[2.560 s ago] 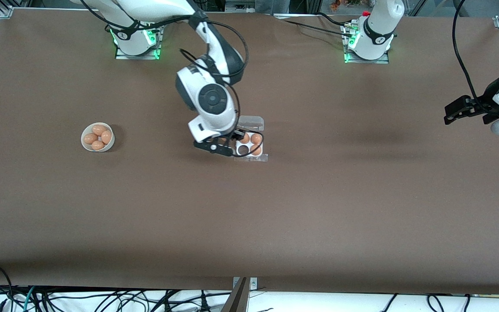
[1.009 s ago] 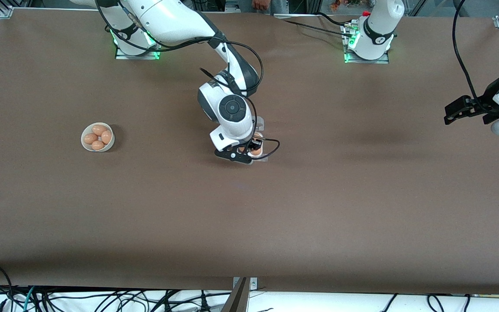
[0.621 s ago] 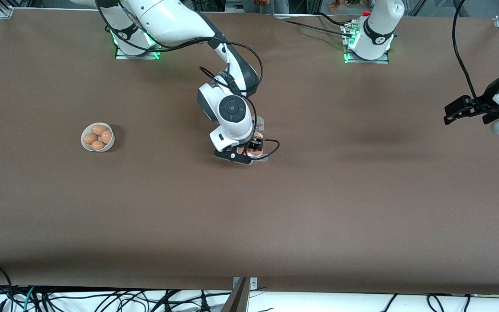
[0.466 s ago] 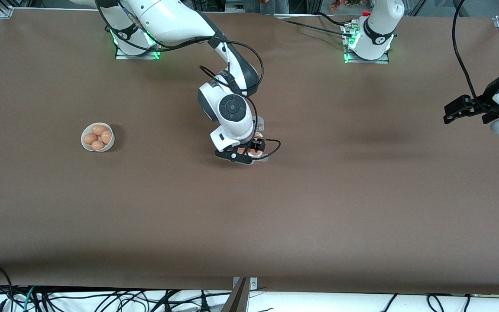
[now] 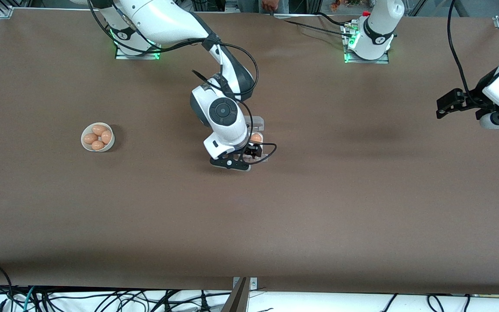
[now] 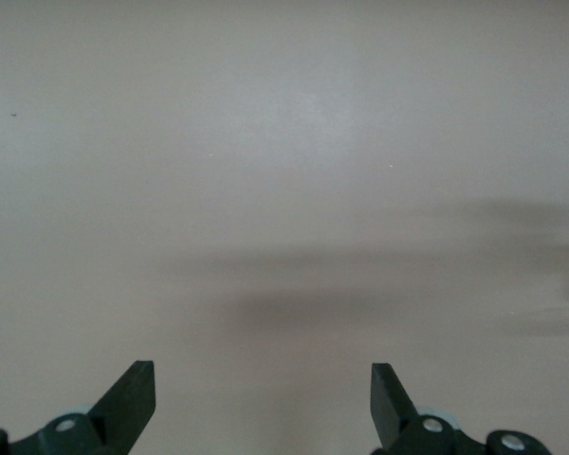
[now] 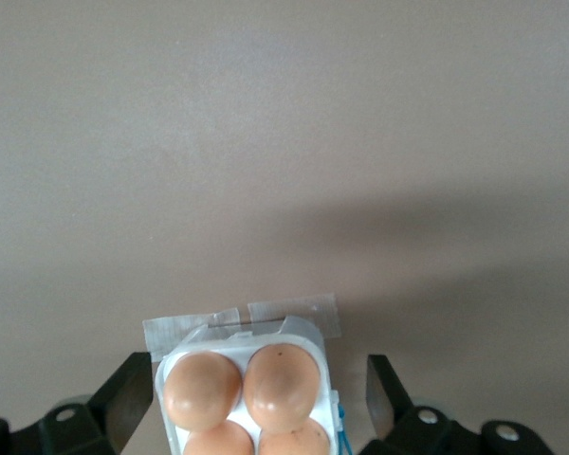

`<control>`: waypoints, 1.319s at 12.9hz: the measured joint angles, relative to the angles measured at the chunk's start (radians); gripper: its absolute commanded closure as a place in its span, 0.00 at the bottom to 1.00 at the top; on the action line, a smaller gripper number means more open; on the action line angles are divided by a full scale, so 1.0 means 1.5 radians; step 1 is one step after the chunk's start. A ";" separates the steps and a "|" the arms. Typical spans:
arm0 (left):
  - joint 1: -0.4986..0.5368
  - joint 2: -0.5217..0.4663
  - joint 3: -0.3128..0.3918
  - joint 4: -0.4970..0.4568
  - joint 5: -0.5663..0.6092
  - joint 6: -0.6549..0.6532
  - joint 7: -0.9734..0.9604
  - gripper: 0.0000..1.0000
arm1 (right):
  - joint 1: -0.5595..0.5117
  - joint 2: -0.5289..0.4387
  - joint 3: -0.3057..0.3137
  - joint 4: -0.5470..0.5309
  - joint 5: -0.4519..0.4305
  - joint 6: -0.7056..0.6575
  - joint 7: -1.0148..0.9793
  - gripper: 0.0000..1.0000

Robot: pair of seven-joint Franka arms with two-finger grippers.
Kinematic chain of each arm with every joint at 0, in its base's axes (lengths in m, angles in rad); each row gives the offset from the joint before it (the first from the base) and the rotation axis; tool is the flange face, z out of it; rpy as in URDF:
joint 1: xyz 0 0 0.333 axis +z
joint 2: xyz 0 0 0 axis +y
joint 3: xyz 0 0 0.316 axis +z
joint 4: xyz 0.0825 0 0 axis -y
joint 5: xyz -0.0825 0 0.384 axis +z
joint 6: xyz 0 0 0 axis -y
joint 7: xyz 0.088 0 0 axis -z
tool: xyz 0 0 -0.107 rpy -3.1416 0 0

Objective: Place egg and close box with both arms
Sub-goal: 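Withdraw the right gripper while the left gripper reaches the carton lid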

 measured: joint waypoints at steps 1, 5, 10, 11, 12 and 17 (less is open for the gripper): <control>-0.001 0.000 -0.008 0.003 -0.016 -0.005 -0.002 0.18 | -0.002 0.000 -0.002 0.001 0.000 0.000 0.000 0.00; -0.003 0.004 -0.052 0.003 -0.114 -0.032 -0.054 0.40 | -0.037 -0.003 -0.016 0.011 -0.004 -0.009 -0.053 0.00; -0.008 0.051 -0.156 0.003 -0.190 -0.038 -0.176 0.69 | -0.046 -0.045 -0.127 0.018 -0.005 -0.118 -0.225 0.00; -0.008 0.065 -0.166 0.003 -0.202 -0.038 -0.179 0.76 | -0.052 -0.057 -0.143 0.018 -0.005 -0.134 -0.238 0.00; -0.008 0.079 -0.179 0.003 -0.208 -0.038 -0.186 0.81 | -0.062 -0.067 -0.152 0.018 -0.005 -0.148 -0.247 0.00; -0.021 0.157 -0.226 0.003 -0.295 -0.038 -0.296 0.93 | -0.171 -0.162 -0.131 -0.015 -0.007 -0.173 -0.360 0.00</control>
